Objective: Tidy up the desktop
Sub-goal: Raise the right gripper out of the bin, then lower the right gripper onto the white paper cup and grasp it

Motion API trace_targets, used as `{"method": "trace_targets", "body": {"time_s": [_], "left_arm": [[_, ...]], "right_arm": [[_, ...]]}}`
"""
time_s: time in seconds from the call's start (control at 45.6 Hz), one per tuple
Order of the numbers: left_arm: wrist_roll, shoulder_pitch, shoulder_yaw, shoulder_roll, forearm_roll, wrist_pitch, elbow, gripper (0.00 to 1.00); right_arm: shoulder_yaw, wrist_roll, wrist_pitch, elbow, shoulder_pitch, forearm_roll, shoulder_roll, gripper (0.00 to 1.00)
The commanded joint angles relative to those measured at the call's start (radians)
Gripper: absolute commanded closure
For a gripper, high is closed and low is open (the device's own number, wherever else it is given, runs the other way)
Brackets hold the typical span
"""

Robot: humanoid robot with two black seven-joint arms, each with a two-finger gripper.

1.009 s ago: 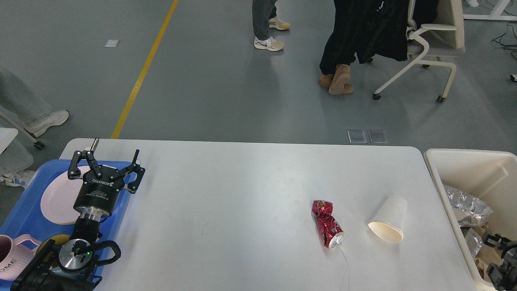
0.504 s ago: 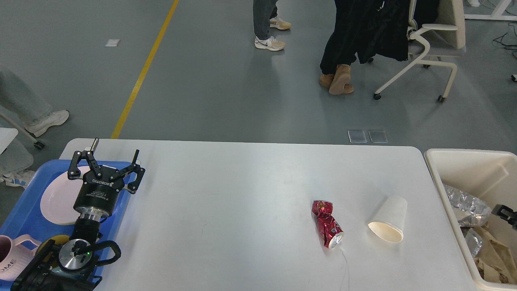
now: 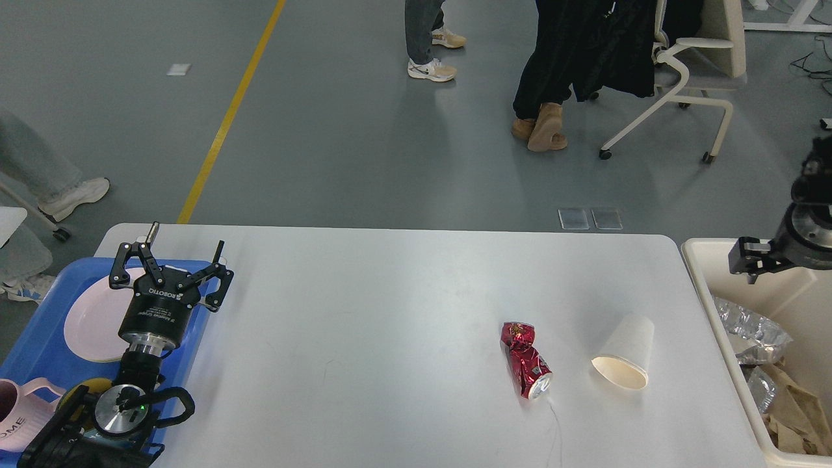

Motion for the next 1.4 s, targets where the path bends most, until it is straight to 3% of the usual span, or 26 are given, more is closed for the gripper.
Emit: {"method": "trace_targets", "body": {"time_s": [0.0,0.175,0.263,0.307,0.395,0.439,0.899,1.075,1.228,1.294,1.382], "left_arm": [[0.000,0.000,-0.001,0.000,0.000,0.000,0.000,0.04],[0.000,0.000,-0.001,0.000,0.000,0.000,0.000,0.04],[0.000,0.000,-0.001,0.000,0.000,0.001,0.000,0.04],[0.000,0.000,-0.001,0.000,0.000,0.001,0.000,0.04],[0.000,0.000,-0.001,0.000,0.000,0.001,0.000,0.04],[0.000,0.000,-0.001,0.000,0.000,0.000,0.000,0.04],[0.000,0.000,-0.001,0.000,0.000,0.000,0.000,0.04],[0.000,0.000,-0.001,0.000,0.000,0.000,0.000,0.04],[0.000,0.000,-0.001,0.000,0.000,0.000,0.000,0.04],[0.000,0.000,0.001,0.000,0.000,0.000,0.000,0.04],[0.000,0.000,-0.001,0.000,0.000,0.001,0.000,0.04]], "right_arm": [[0.027,0.001,0.136,0.085,0.161,0.060,0.034,0.00],[0.014,0.004,0.137,0.230,0.350,0.097,0.037,0.00],[-0.043,0.036,0.130,0.275,0.433,0.128,0.034,0.00],[-0.086,0.085,0.130,0.293,0.457,0.156,0.035,0.00],[-0.137,0.246,0.131,0.314,0.480,0.162,0.038,0.00],[-0.146,0.286,0.131,0.314,0.482,0.153,0.041,0.00],[-0.158,0.273,0.102,0.297,0.439,0.064,0.038,0.00],[-0.146,0.273,-0.094,0.284,0.349,0.073,0.015,0.00],[-0.094,0.273,-0.310,0.245,0.143,0.085,-0.046,0.00],[-0.034,0.273,-0.369,0.182,-0.013,0.085,-0.048,0.00],[0.038,0.271,-0.370,0.094,-0.147,0.084,-0.043,0.00]]}}
